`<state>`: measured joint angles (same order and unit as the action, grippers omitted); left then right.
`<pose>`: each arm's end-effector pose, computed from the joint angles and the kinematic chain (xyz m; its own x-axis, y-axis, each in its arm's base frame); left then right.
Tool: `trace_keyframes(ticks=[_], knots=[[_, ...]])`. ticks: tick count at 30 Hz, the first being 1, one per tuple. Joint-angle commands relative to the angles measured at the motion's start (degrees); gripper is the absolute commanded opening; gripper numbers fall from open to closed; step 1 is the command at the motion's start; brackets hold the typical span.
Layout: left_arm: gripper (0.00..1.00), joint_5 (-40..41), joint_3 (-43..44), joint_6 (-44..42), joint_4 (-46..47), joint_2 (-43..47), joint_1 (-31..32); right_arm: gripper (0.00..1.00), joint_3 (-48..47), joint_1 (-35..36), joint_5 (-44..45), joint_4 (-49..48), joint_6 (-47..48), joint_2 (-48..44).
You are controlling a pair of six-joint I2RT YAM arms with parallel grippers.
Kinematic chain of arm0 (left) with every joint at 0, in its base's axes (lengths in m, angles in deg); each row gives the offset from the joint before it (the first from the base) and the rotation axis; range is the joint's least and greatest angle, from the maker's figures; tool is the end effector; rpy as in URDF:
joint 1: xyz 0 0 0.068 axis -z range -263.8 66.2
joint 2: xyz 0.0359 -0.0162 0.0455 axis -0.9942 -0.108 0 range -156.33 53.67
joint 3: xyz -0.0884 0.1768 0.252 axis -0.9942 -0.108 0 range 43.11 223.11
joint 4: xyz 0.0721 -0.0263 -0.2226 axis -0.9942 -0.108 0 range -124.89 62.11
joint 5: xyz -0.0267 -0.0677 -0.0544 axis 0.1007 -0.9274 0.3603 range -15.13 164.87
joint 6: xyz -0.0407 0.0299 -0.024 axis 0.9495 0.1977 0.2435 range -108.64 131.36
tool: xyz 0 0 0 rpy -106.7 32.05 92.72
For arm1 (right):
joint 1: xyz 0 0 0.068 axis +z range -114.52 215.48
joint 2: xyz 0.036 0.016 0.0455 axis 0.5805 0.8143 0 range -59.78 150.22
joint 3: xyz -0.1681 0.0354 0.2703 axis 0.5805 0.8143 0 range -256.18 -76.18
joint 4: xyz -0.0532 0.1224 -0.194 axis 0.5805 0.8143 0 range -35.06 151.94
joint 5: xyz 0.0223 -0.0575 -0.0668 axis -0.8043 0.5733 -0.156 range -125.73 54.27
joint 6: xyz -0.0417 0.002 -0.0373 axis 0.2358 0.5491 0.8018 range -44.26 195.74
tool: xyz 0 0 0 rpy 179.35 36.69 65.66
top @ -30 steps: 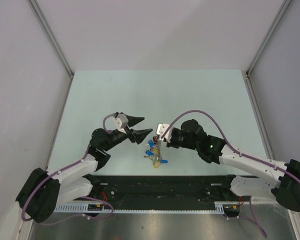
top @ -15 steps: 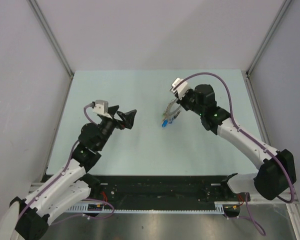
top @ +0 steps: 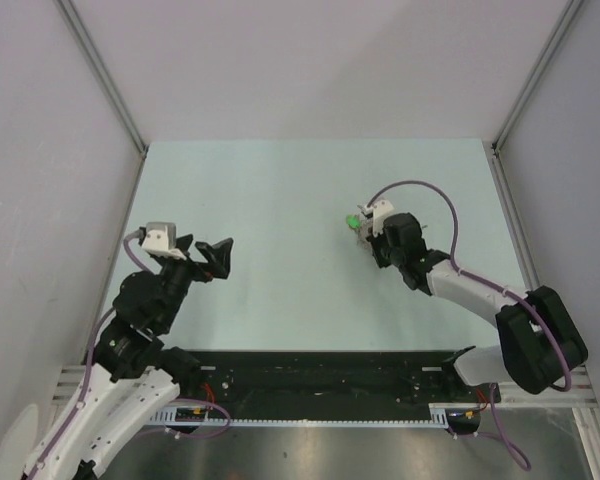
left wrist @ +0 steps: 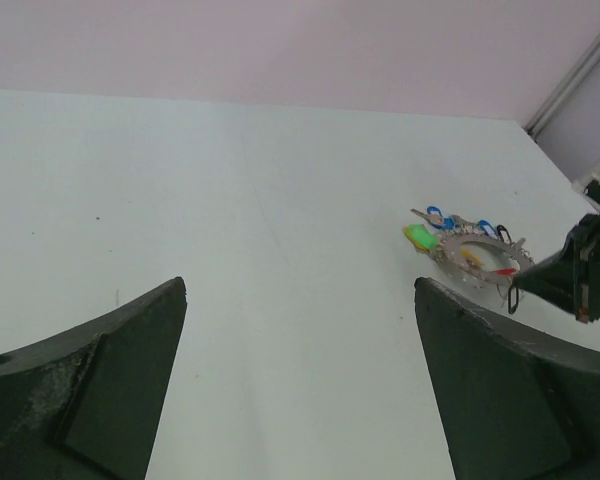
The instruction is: Put the keys on the keyring
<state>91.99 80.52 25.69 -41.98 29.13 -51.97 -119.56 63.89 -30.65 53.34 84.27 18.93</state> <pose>0.0438 -0.0137 0.3479 -0.0802 -0.2285 -0.9702 0.2416 0.9399 -0.2413 0.2339 0.1227 0.2811 -0.4224 -0.3964 -0.8151 -0.4769 0.8620 -0.1721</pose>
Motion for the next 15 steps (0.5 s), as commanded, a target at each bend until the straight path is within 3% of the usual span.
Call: trace_keyframes(ticks=[1,6,7,11,14,15], knots=[[1.0,1.68,-0.14,-2.9,-9.11,6.5,-0.37,0.02,6.71,3.84,4.49,-2.62,-13.18,-5.94],[1.0,2.65,-1.55,-3.87,-14.38,13.98,-0.37,0.12,10.76,7.28,7.3,1.25,-20.39,-9.63],[1.0,2.74,-1.81,-3.78,-14.74,15.12,-0.37,0.25,10.94,7.45,7.48,1.43,-22.23,-10.16],[1.0,3.35,-3.56,-3.95,-14.39,21.79,-0.37,0.48,11.12,8.07,8.19,6.43,-24.97,-14.81],[1.0,4.58,-4.71,-3.69,-14.21,24.35,-0.37,0.63,11.21,7.72,9.94,8.54,-26.46,-22.79],[1.0,4.85,-4.97,-3.26,-14.21,24.45,-0.37,0.73,11.03,7.11,10.38,9.07,-26.81,-27.26]])
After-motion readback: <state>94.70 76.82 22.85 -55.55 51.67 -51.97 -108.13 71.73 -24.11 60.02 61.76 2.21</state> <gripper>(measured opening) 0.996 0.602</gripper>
